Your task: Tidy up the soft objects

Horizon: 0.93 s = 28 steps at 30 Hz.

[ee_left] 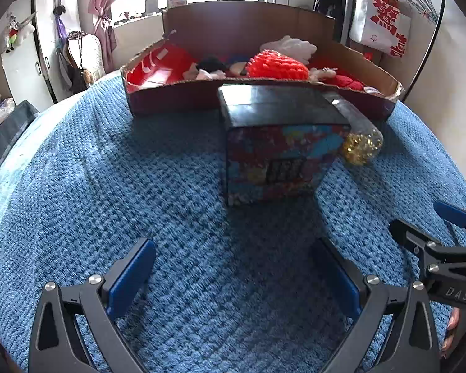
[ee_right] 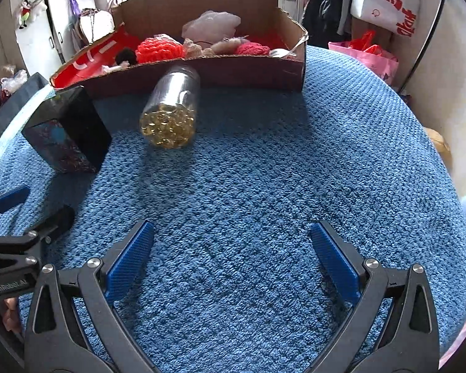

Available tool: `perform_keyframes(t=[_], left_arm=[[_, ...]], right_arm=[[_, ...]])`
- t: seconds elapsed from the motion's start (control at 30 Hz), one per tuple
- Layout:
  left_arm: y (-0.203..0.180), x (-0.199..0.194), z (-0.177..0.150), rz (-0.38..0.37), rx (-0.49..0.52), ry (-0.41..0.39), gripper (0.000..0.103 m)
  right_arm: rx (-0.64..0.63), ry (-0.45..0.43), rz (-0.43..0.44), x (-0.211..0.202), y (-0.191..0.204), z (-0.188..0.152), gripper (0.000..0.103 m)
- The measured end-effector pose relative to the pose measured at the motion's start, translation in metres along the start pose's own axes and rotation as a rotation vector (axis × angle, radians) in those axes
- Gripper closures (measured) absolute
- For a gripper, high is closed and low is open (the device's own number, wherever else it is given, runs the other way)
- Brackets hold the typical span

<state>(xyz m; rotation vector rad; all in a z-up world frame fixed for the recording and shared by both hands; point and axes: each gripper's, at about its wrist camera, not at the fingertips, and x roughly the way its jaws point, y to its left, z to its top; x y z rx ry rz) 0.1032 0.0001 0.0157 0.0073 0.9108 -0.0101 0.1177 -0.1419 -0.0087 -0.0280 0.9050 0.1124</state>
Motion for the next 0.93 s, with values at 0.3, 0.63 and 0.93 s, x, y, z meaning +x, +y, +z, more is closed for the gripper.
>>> perform_keyframes(t=[0.3, 0.63, 0.93], left_arm=[[0.0024, 0.0024, 0.0016, -0.019, -0.011, 0.012, 0.000], [0.0069, 0.0035, 0.0035, -0.034, -0.013, 0.014, 0.000], [0.0080, 0.0035, 0.0040, -0.036, -0.015, 0.014, 0.000]], right_arm=[[0.019, 0.009, 0.006, -0.0001, -0.0048, 0.0001, 0.000], [0.019, 0.009, 0.021, -0.0010, -0.0060, 0.0011, 0.000], [0.016, 0.010, 0.018, -0.0021, -0.0064, 0.0015, 0.000]])
